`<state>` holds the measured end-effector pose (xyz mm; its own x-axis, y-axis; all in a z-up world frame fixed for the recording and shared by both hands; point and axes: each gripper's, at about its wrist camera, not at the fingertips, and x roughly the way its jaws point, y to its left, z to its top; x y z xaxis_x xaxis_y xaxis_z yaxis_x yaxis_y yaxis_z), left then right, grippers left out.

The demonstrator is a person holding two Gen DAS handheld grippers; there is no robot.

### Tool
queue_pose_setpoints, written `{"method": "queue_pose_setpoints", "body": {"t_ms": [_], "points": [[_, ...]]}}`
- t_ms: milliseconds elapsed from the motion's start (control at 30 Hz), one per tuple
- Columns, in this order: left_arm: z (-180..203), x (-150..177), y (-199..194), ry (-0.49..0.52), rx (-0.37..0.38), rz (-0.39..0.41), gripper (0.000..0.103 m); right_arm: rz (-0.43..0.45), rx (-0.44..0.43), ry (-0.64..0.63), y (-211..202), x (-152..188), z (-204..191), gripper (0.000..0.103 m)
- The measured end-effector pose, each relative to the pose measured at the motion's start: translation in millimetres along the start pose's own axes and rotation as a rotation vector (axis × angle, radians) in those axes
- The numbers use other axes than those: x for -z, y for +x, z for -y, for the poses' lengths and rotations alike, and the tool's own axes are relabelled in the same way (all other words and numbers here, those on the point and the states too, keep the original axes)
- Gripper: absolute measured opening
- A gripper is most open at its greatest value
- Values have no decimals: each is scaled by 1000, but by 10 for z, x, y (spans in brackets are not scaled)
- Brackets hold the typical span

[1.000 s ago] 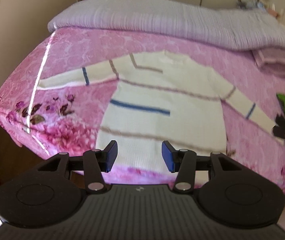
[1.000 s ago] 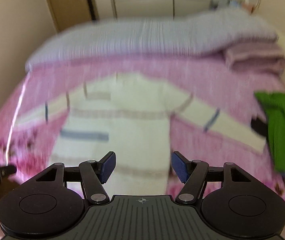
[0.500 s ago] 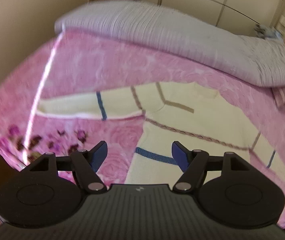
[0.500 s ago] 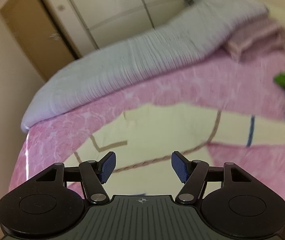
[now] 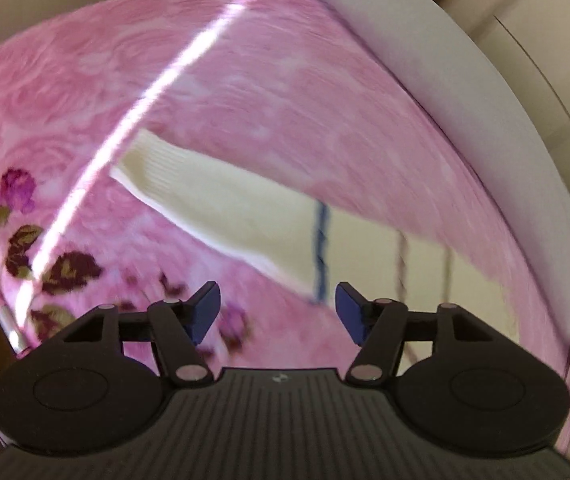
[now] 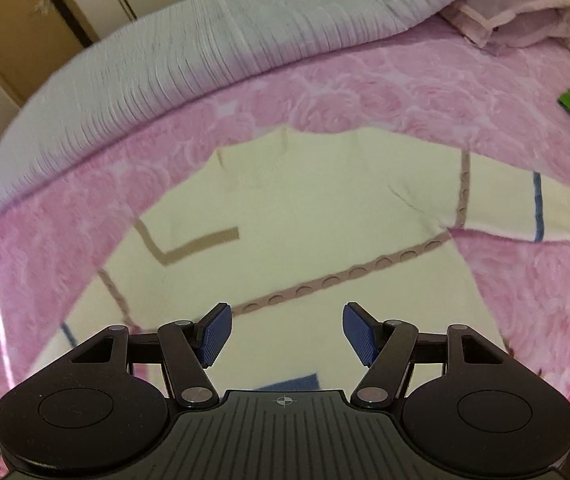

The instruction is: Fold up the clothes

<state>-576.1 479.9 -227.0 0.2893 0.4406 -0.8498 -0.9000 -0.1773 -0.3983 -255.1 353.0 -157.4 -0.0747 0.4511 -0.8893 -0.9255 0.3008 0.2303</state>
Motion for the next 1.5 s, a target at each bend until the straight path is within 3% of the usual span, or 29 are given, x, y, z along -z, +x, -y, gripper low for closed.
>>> {"method": "queue_pose_setpoints", "body": {"t_ms": [100, 267, 333, 500, 600, 667, 733, 833, 933, 1033, 1133, 1233, 1267, 1367, 1500], "points": [[-321, -155, 349, -106, -13, 13, 48, -40, 24, -12, 275, 11, -34, 65], [-683, -312, 756, -218, -46, 40, 48, -77, 75, -28, 619, 24, -5, 65], [-775, -341, 851, -245, -53, 56, 46, -93, 97, -21, 745, 5, 21, 65], [-918, -369, 1049, -257, -68, 85, 25, -123, 103, -18, 987, -21, 119, 65], [-937, -340, 1099, -261, -79, 110, 23, -130, 110, -28, 1101, 12, 200, 65], [-910, -319, 1102, -251, -88, 129, 23, -139, 114, -26, 1178, 46, 275, 65], [-860, -320, 1092, -225, -98, 146, 8, -150, 116, -15, 1251, 76, 376, 65], [-630, -319, 968, -132, -74, 197, 5, -160, 114, -2, 1318, 82, 537, 65], [-183, -256, 755, -17, 8, 248, 5, -151, 115, 2, 1312, 57, 756, 65], [415, -34, 536, 77, 177, 265, 5, -138, 144, 7, 1258, 7, 1046, 65], [1155, 405, 400, 207, 379, 214, 5, -117, 170, 35, 1182, -81, 1353, 65], [1838, 1053, 507, 360, 573, 39, 8, -85, 194, 77, 1115, -186, 1632, 65], [2038, 1305, 610, 412, 613, -49, 15, -75, 201, 86, 1099, -222, 1703, 65], [2351, 1953, 901, 500, 597, -243, 14, -64, 204, 106, 1075, -324, 1853, 65], [2196, 2191, 1043, 533, 484, -328, 14, -67, 134, 116, 1109, -381, 1871, 65]]}}
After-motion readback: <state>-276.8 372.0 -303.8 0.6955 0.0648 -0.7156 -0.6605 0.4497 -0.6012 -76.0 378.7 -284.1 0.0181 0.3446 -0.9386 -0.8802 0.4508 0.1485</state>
